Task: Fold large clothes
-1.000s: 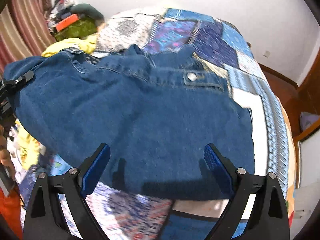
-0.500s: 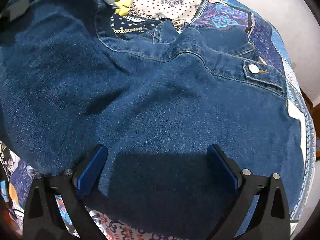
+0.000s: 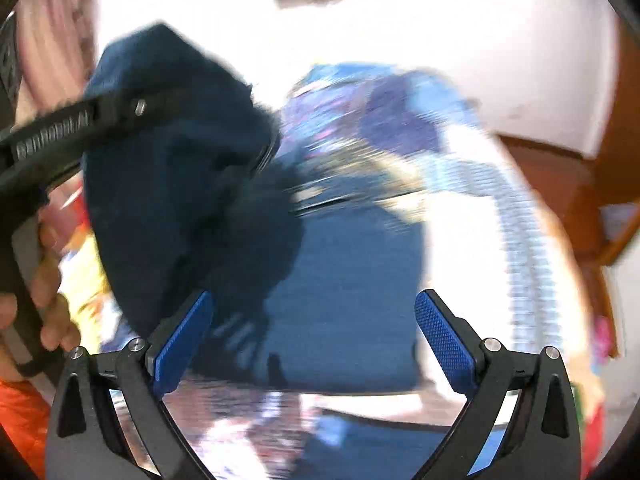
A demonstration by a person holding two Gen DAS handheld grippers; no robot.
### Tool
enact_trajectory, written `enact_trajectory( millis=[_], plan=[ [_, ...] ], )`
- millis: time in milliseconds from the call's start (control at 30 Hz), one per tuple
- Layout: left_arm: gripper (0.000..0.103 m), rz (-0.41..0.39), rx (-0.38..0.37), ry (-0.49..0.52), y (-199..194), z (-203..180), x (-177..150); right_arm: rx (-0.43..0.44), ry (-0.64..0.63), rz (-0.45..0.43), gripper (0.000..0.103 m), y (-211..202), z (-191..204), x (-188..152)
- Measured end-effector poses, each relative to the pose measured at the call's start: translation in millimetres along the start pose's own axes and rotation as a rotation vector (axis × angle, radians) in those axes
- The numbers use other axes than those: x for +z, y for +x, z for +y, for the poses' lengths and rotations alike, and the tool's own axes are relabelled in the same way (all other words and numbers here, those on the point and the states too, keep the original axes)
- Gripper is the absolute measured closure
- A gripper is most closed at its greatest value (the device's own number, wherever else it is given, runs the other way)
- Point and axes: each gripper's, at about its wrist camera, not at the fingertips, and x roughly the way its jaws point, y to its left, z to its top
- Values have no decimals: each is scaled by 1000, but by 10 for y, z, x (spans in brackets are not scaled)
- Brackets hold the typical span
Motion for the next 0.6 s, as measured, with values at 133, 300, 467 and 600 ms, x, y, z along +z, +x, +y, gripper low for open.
enact_trajectory(
  millis=[133, 300, 467, 600],
  plan=[
    [84, 70, -48, 105, 275, -497, -161, -109, 83, -23, 2, -196, -517, -66],
    [84, 233, -100, 283, 570, -970, -692, -184, 168, 5, 2, -253, -979, -220],
    [82, 376, -90, 417, 734, -1179, -1117, -192, 248, 41, 3, -241, -1271, -356],
    [51, 423, -161, 429, 588, -1232, -1118, -191, 239, 52, 3, -278, -1289, -411]
  ],
)
